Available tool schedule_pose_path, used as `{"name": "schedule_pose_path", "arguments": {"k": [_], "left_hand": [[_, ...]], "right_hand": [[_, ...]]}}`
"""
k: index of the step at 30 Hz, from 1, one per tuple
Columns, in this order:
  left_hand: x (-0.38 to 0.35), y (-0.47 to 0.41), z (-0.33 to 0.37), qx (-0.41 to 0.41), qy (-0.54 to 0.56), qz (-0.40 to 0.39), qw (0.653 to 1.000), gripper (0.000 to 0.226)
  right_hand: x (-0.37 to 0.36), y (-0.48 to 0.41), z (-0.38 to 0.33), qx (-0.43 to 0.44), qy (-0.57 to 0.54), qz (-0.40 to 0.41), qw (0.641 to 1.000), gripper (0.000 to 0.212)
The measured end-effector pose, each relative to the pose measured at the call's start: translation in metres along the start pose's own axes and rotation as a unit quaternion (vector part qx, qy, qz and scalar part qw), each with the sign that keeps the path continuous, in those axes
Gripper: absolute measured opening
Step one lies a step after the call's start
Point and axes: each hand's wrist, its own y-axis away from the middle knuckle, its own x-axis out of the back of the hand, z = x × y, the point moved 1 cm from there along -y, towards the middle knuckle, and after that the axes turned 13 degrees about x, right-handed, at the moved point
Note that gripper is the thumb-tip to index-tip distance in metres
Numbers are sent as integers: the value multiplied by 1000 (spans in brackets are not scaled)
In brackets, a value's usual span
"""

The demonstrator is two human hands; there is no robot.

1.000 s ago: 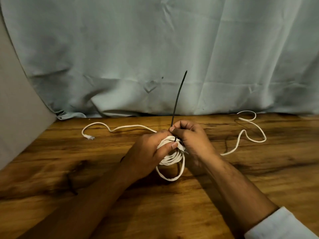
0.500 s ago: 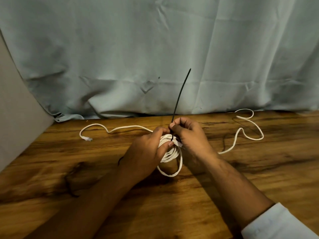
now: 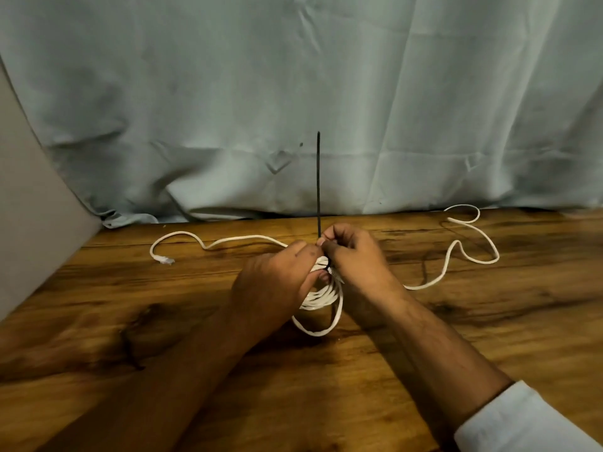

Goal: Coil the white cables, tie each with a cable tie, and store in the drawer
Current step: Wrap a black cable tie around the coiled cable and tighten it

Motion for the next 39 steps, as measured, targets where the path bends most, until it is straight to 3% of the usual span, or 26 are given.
{"name": "schedule_pose_path", "arguments": {"k": [5, 10, 18, 25, 28, 31, 35, 39], "left_hand": [[3, 0, -1, -44, -27, 20, 998, 34], [9, -4, -1, -26, 35, 21, 999, 38], [16, -4, 3, 28, 132, -28, 990, 36], [18, -6, 3, 15, 115, -78, 990, 42], [21, -12, 3, 61, 124, -127, 982, 45], [23, -20, -14, 106, 138, -139, 975, 36], [30, -26, -30, 111, 146, -132, 974, 35], [35, -32, -29, 132, 225, -168, 951, 12]], "right_hand": [[7, -1, -5, -53, -64, -37, 996, 16], [16, -5, -8, -113, -141, -70, 981, 21], [21, -3, -11, -112, -150, -89, 978, 18], [25, -2, -5, -181, -192, -131, 956, 23], [25, -4, -2, -145, -170, -139, 965, 13], [27, -3, -11, -82, -163, -174, 968, 42], [27, -2, -17, -12, -152, -207, 966, 49], [29, -3, -17, 10, -137, -206, 969, 43]]}}
